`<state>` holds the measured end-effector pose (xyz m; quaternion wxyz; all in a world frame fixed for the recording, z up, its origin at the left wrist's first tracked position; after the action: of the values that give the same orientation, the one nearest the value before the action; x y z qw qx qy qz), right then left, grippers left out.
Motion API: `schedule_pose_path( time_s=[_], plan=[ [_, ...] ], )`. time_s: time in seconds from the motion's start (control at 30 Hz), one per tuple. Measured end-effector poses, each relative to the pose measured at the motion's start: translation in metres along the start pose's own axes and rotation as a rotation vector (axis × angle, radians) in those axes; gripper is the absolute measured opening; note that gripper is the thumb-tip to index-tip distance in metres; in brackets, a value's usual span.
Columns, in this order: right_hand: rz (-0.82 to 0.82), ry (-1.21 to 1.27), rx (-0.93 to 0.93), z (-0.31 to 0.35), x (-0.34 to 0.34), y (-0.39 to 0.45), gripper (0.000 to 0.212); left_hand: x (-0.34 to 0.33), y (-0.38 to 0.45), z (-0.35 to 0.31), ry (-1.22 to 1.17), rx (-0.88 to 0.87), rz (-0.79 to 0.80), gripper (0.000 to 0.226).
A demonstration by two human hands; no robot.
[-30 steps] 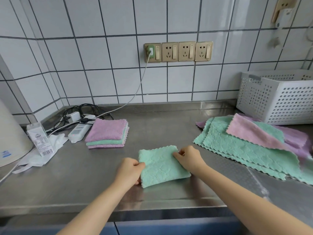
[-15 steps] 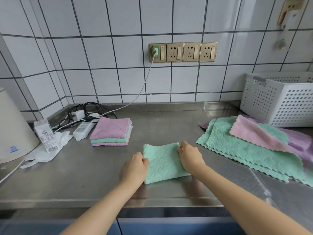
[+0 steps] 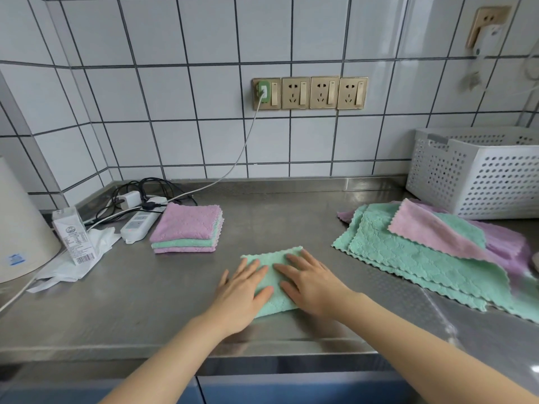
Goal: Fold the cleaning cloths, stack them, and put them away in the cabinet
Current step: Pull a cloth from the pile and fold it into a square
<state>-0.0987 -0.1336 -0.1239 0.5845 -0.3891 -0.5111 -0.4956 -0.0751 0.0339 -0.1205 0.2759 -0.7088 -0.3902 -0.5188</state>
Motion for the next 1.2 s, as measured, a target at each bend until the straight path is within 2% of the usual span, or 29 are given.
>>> schedule_pose_path(
  time_s=[0.07, 0.27, 0.4, 0.47, 0.57, 0.63, 0.67, 0.73, 0.83, 0.87, 0.97, 1.07, 1.2],
  plan=[
    [0.022, 0.036, -0.043, -0.01, -0.008, -0.01, 0.099, 0.0, -0.006, 0.007, 0.007, 0.049, 0.025, 0.059],
    [0.011, 0.001, -0.122, -0.03, -0.015, -0.037, 0.092, 0.004, -0.021, 0.026, 0.023, 0.141, 0.057, 0.065],
    [-0.012, 0.013, -0.164, -0.039, -0.021, -0.041, 0.092, 0.005, -0.024, 0.019, -0.095, 0.137, 0.039, 0.065],
    [-0.01, 0.018, -0.177, -0.037, -0.019, -0.042, 0.097, 0.007, -0.021, 0.017, -0.309, 0.156, 0.03, 0.073],
    [0.011, 0.025, -0.192, -0.03, -0.013, -0.044, 0.098, 0.02, -0.017, 0.008, -0.938, 0.258, -0.076, 0.089],
    [0.03, 0.041, -0.216, -0.026, -0.008, -0.046, 0.077, 0.027, -0.013, 0.006, -1.393, 0.368, -0.229, 0.093],
    [0.045, 0.055, -0.232, -0.026, -0.008, -0.046, 0.067, 0.029, -0.011, 0.005, -1.545, 0.417, -0.262, 0.093],
    [0.045, 0.095, -0.244, -0.027, -0.008, -0.047, 0.064, 0.025, -0.01, 0.003, -1.684, 0.482, -0.228, 0.09],
    [-0.002, 0.166, -0.209, -0.024, -0.003, -0.045, 0.066, 0.019, -0.017, -0.004, -1.625, 0.445, -0.037, 0.052],
    [-0.033, 0.225, -0.195, -0.021, 0.001, -0.044, 0.064, 0.018, -0.017, -0.003, -1.582, 0.407, -0.024, 0.043],
    [-0.093, 0.503, -0.2, -0.01, 0.016, -0.04, 0.066, 0.028, -0.015, 0.006, -1.516, 0.296, -0.142, 0.042],
    [-0.143, 0.741, -0.179, 0.012, 0.028, -0.017, 0.072, 0.053, -0.008, 0.026, -1.564, 0.181, -0.248, 0.044],
    [-0.23, 0.849, -0.136, 0.047, 0.048, 0.042, 0.07, 0.101, 0.013, 0.075, -1.414, 0.11, -0.412, 0.033]
  ],
)
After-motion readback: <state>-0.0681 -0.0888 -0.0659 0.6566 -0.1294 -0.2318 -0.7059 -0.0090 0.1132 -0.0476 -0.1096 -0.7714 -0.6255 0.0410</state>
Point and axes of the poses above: each hand's wrist, its own y-axis towards the middle knuckle, its own x-axis out of the back of the hand, z = x × y, the point moved 3 cm from there along y, towards the middle knuckle, and after that the axes turned 3 degrees about z, right-handed, at the moved point
